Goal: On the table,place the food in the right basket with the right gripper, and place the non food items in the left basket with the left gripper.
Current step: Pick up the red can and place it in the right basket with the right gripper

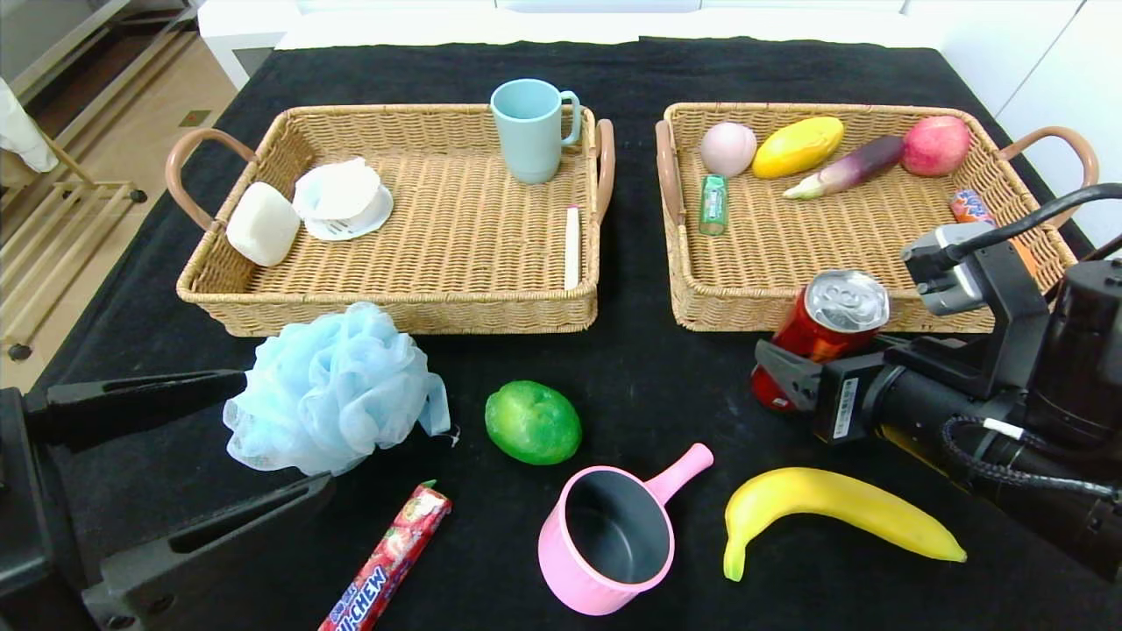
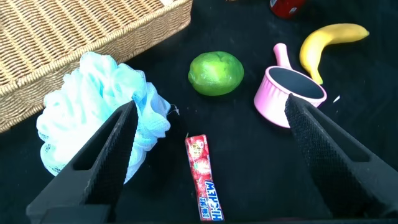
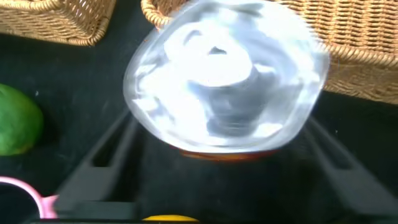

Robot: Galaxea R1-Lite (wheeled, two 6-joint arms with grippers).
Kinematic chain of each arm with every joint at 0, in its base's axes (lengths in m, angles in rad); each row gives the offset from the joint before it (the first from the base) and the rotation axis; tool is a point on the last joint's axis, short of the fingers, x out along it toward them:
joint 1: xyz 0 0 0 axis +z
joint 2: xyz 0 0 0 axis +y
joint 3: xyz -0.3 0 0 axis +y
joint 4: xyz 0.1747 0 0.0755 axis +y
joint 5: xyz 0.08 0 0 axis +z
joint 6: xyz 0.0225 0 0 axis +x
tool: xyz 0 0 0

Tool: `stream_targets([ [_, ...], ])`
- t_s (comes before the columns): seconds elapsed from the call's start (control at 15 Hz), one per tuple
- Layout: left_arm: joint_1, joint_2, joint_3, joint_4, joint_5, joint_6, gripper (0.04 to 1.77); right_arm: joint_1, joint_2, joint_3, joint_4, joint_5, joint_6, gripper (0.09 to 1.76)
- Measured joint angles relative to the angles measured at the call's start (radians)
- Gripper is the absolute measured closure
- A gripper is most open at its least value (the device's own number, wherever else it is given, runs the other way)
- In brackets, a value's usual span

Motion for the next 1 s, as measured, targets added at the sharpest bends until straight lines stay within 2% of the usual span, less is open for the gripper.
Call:
stream_targets([
  [0.13, 0.000, 0.000, 0.001, 0.000, 0.000, 0.001, 0.09, -0.002, 0.002, 0.004, -0.011, -0.001, 0.000, 0.73],
  [0.27, 0.000, -0.002, 0.003, 0.000, 0.000, 0.008, 0.09, -0.007, 0.002, 0.013, -0.024, -0.017, 0.000, 0.82],
  [1.0, -0.001, -0.011, 0.006, 0.001, 0.000, 0.022, 0.09, -0.003, -0.010, 0.027, -0.018, -0.017, -0.017, 0.85],
])
